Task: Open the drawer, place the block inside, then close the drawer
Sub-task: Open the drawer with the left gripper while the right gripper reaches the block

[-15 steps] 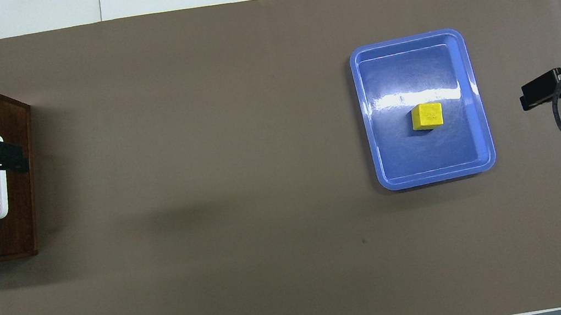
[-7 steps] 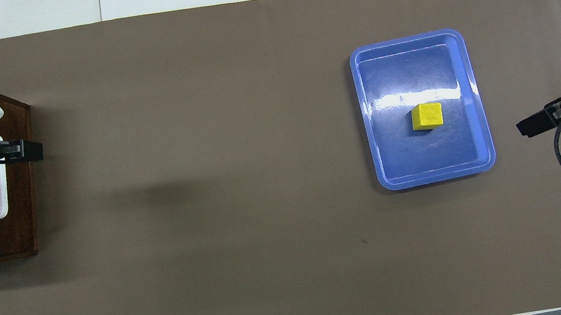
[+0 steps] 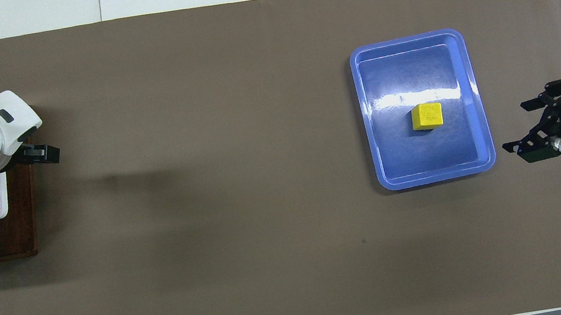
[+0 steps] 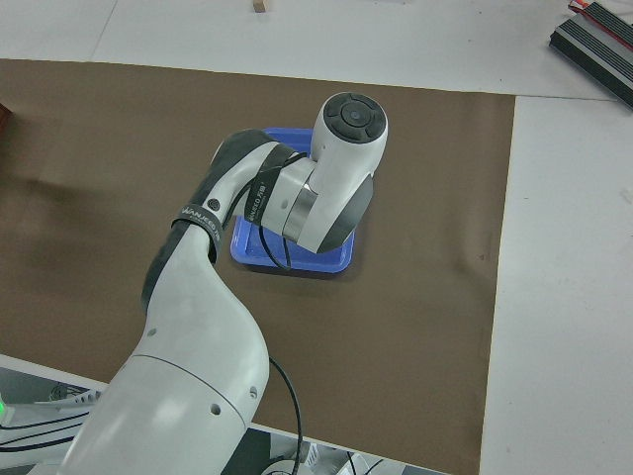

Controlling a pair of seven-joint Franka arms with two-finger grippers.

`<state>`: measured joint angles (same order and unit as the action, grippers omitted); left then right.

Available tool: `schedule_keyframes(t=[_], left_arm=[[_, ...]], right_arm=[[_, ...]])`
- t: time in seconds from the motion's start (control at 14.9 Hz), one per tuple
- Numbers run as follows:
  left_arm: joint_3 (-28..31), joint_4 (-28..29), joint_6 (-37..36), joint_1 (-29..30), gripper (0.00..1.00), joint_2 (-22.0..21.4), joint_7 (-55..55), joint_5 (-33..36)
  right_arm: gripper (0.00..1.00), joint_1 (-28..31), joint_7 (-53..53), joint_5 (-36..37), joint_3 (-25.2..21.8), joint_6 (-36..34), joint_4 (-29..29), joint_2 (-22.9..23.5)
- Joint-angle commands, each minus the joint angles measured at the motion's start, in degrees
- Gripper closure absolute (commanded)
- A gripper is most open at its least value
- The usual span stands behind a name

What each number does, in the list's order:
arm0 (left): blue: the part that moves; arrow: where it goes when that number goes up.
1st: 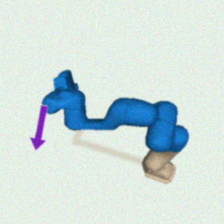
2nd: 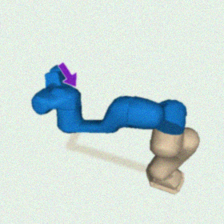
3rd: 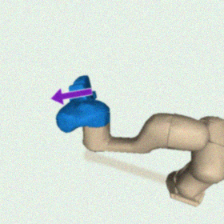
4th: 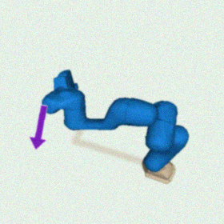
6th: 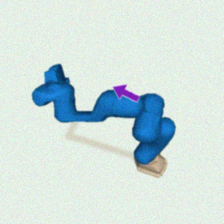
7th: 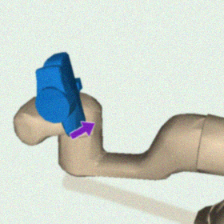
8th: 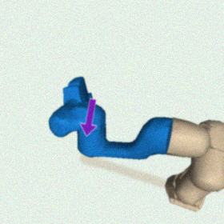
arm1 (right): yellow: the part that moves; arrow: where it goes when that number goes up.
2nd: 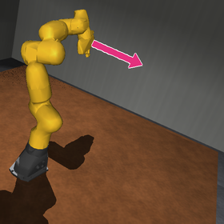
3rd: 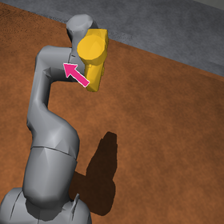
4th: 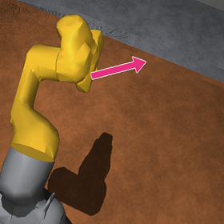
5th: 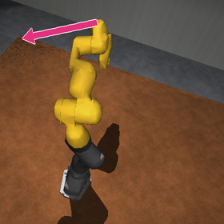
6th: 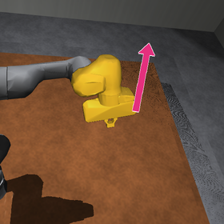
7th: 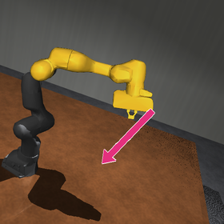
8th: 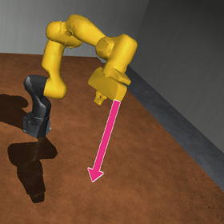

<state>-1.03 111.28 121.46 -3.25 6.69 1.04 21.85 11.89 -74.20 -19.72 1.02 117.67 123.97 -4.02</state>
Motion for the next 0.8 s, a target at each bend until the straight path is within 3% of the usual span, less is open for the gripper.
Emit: schedule_keyframes(t=[0.0,0.13,0.33,0.74], left_arm=[[0.15,3.68,4.83,1.4,0.0,-0.8,-1.73,4.69],[0.15,3.86,5.45,1.93,0.0,-0.45,-3.41,4.87],[0.24,5.43,7.73,2.81,0.0,0.07,-3.5,4.96],[0.06,6.41,10.98,2.81,0.0,2.44,-3.15,6.02]], right_arm=[[0.0,2.08,-16.97,-8.28,0.56,2.64,-0.05,4.97],[0.0,2.17,-29.46,-13.48,0.56,3.97,0.74,5.87],[0.0,1.82,-39.23,-20.68,0.56,4.06,0.75,7.88],[0.0,2.26,-52.95,-32.64,0.74,0.03,-3.37,18.77]])
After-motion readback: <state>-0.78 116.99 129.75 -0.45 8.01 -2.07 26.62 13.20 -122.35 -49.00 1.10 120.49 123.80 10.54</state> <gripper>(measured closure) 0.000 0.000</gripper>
